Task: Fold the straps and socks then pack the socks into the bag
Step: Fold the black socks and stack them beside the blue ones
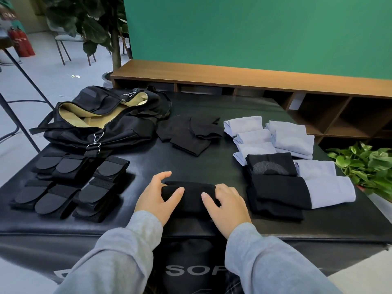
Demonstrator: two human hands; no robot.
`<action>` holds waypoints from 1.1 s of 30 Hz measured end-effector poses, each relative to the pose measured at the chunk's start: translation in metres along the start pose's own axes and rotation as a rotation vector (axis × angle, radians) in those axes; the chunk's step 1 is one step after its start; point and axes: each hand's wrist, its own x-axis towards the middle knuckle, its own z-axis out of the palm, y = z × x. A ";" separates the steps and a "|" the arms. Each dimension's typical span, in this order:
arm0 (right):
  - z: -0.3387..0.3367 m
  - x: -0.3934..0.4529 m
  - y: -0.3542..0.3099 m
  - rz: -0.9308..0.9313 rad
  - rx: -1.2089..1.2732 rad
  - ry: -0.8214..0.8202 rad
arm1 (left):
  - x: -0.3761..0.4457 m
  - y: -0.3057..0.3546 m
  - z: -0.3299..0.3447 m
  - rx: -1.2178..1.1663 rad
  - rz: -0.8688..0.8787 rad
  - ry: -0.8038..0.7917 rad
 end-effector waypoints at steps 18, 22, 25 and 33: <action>0.024 0.018 -0.007 0.131 -0.216 0.113 | 0.012 0.002 0.003 0.111 -0.083 0.055; 0.027 0.018 -0.005 0.115 -0.153 0.148 | 0.016 0.002 0.005 0.259 0.004 0.122; 0.026 0.018 -0.005 0.092 -0.136 0.149 | 0.015 0.001 0.010 0.370 0.119 0.188; 0.021 0.017 -0.011 0.136 -0.101 0.112 | 0.016 0.003 0.015 0.526 0.098 0.145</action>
